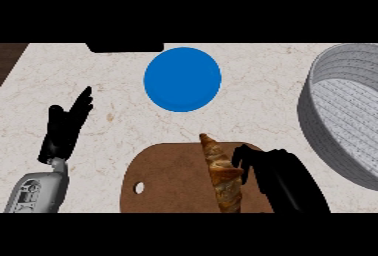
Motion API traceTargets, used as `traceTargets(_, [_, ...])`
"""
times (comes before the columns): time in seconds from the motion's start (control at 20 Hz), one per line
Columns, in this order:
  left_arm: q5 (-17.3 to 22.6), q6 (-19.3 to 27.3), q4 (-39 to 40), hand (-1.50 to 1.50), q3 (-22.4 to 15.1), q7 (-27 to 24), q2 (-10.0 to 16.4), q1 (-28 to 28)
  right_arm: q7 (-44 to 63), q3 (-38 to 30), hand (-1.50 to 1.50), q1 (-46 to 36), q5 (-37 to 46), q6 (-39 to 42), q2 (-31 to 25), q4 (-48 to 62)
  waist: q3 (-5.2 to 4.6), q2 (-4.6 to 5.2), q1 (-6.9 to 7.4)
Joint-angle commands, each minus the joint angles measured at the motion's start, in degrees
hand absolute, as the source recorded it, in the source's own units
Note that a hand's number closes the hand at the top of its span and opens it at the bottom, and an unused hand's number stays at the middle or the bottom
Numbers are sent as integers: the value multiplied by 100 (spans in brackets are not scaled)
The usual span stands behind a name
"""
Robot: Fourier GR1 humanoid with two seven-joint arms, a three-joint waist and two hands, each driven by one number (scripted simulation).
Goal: Pick the croissant from the cutting board and place it in the basket
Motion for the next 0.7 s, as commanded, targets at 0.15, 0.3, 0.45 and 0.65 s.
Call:
traceTargets(0.15, [215,-260,271,0,221,-320,184,-44,1932,-459,150,-884,-1356,371,220,-1926,-12,17,60])
traceTargets(0.3, [74,-111,193,0,86,15,69,-296,2600,-1022,150,-1835,-1579,854,224,-2120,-10,10,55])
traceTargets(0.45, [0,-52,-53,0,-86,14,-100,125,3267,-1524,150,-2630,-1941,955,226,-1925,-6,-10,107])
traceTargets(0.65, [-70,-46,-1,0,-52,16,-6,-38,3922,-2265,150,-3881,-2303,1246,226,-1464,-6,-18,66])
